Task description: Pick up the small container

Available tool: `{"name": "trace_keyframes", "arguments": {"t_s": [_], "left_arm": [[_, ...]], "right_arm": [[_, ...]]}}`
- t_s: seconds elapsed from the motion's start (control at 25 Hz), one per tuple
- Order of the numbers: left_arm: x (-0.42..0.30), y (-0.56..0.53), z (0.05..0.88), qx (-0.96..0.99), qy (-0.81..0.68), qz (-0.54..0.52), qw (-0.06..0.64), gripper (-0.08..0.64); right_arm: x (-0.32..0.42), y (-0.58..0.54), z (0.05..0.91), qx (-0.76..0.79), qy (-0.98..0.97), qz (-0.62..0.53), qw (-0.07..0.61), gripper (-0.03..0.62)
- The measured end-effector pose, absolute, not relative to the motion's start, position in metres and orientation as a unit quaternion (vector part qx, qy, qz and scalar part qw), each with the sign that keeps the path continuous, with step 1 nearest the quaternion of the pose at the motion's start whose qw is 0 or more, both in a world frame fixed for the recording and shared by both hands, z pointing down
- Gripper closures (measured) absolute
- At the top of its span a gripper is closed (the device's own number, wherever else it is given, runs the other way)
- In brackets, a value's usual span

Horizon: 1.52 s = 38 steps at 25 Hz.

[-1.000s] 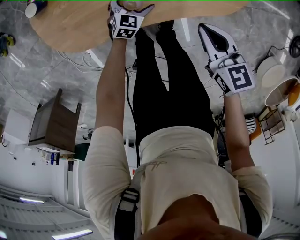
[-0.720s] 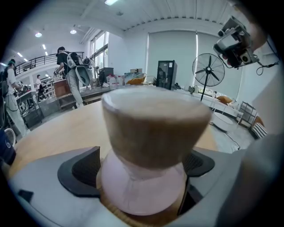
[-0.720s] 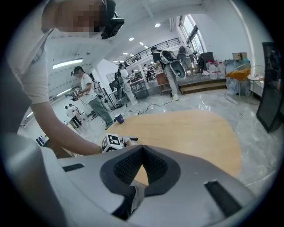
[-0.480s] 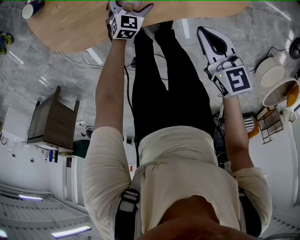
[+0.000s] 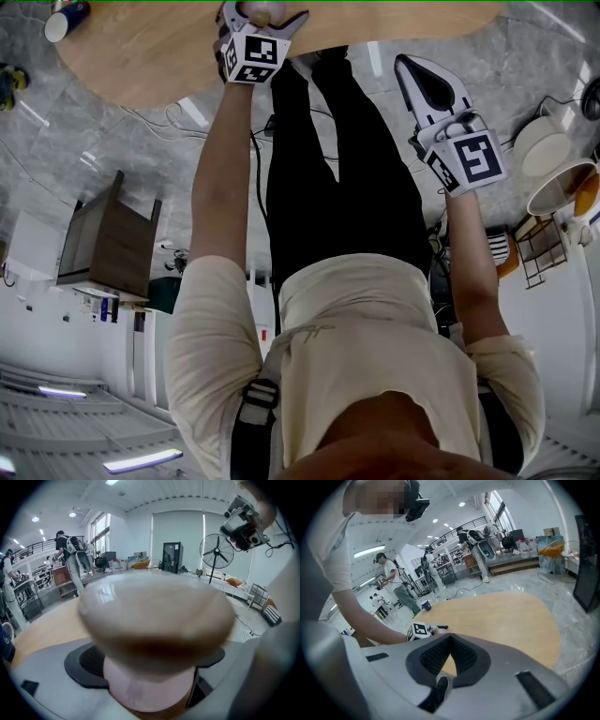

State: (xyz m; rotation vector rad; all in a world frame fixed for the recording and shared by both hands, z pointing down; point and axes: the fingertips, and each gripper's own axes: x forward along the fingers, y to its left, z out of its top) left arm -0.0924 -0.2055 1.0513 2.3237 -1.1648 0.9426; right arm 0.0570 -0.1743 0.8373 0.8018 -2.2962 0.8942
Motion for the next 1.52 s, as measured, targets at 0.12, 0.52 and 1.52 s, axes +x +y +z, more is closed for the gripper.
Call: {"name": "trace_keyframes", "arguments": {"t_s": [0.12, 0.52, 1.52], "left_arm": [[-0.082, -0.202, 1.047, 0.839, -0.388, 0.338, 0.174, 0.085], [-0.078, -0.196, 1.046, 0.849, -0.361, 0.346, 0.172, 0.141], [-0.125, -0.182, 0.794, 0.825, -0.45, 0.284, 0.189, 0.141]], "right_arm": [[0.059, -0.177, 0.836, 0.304, -0.849, 0.342, 0.265, 0.592], [0.052, -0.174, 0.835, 0.32, -0.836, 0.376, 0.239, 0.592], [0.015, -0.181, 0.666, 0.31, -0.878, 0.32, 0.174, 0.593]]}}
